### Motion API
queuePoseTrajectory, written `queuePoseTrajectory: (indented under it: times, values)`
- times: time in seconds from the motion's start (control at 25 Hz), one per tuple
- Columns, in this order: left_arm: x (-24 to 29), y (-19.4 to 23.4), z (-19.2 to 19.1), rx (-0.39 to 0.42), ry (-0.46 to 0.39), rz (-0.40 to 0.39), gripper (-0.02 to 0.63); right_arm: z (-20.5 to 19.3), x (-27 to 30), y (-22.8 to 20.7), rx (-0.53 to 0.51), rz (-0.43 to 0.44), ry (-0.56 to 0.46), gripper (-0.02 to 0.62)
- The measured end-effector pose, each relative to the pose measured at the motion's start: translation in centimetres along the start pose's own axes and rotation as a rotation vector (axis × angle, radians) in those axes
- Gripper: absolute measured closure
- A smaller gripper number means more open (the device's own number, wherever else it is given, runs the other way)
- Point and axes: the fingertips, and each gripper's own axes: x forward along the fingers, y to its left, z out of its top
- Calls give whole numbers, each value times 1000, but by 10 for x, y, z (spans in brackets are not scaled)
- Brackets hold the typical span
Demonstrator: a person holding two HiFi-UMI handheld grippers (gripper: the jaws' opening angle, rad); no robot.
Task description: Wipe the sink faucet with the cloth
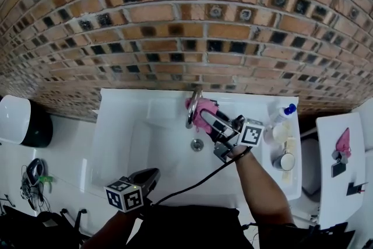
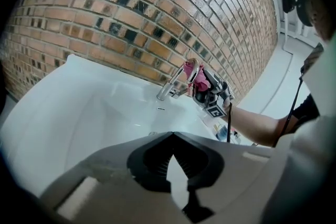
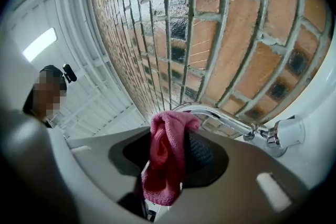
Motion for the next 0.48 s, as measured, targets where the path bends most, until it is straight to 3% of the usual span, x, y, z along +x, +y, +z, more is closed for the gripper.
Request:
queuePoseTrajectory:
  times: [0.28,0.48]
  values:
    - [-11,9,-7,-8,-12,15,600,-13,-3,2,-165,-79,128,437]
    - [-12,12,-8,-6,-12,9,600,-33,-8,-5,-194,-145,191,437]
